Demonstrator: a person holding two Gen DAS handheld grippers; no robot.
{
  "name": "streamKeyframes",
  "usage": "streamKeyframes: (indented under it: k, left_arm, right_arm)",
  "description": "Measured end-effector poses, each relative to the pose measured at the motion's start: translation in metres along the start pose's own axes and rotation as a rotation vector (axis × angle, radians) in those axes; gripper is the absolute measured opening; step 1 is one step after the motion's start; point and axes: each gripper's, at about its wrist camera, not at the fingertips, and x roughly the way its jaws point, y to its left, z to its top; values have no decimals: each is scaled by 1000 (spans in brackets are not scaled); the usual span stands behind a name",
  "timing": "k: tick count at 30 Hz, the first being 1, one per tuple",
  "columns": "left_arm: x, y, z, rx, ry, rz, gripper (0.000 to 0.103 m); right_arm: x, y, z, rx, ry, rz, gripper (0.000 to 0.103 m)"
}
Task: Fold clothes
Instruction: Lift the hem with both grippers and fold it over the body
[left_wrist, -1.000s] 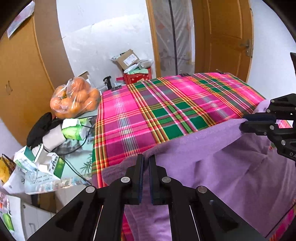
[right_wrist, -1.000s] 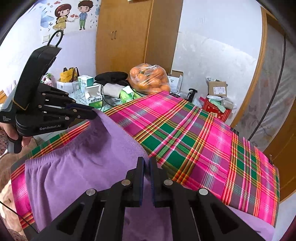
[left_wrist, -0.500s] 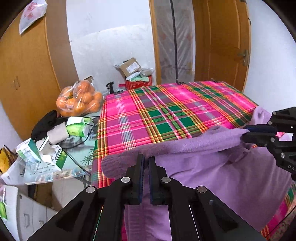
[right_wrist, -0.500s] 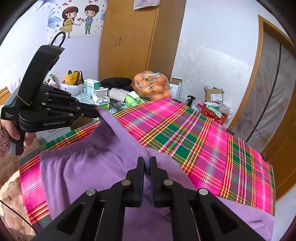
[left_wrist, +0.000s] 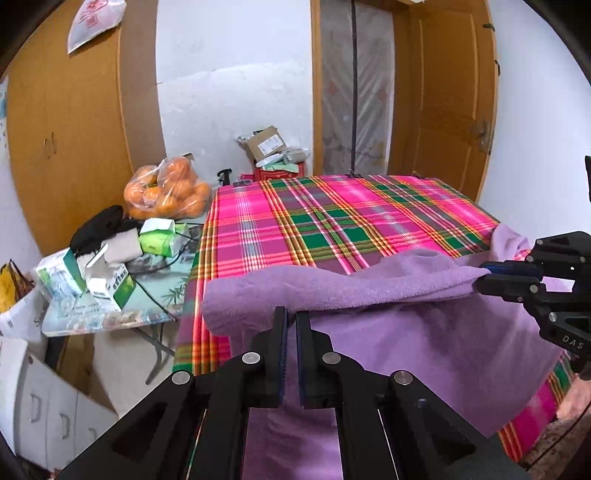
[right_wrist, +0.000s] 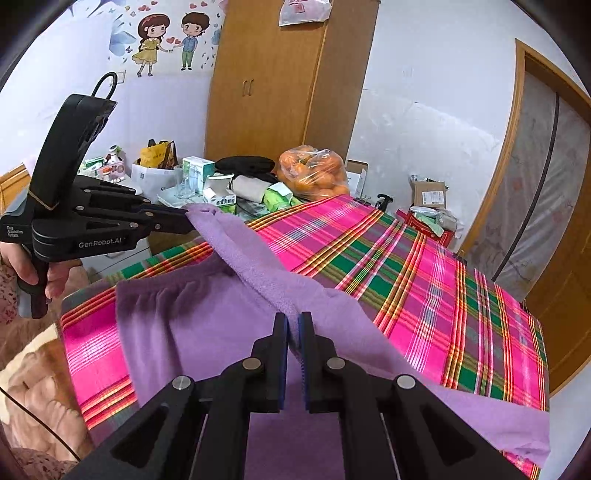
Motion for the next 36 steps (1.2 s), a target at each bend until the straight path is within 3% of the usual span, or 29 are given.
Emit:
streamKeyframes:
  k: [7, 20, 24, 28, 30, 33, 36]
  left_arm:
    - [-19, -8, -28, -14, -17, -15, 4]
    - [-18, -3, -84, -100, 53, -3, 4]
    - [-22, 11, -93, -198, 53, -32, 4]
    - [-20, 27, -96, -353, 81, -143, 4]
    - [-16, 34, -98, -439, 94, -190, 17]
    - [-7, 45, -102, -561, 112, -243, 27]
    - [-1, 43, -102, -603, 143, -263, 34]
  right_arm:
    - [-12, 18, -23, -4, 23, 17, 6]
    - [-6, 44, -69, -2, 102, 48, 3]
    - [-4, 45, -76, 17, 115, 60, 3]
    - [0, 47, -84, 28, 132, 61, 3]
    - [4, 47, -87, 40, 141, 62, 3]
    - [7, 48, -91, 51, 145, 61, 3]
    - [9, 48, -94, 61, 147, 61, 3]
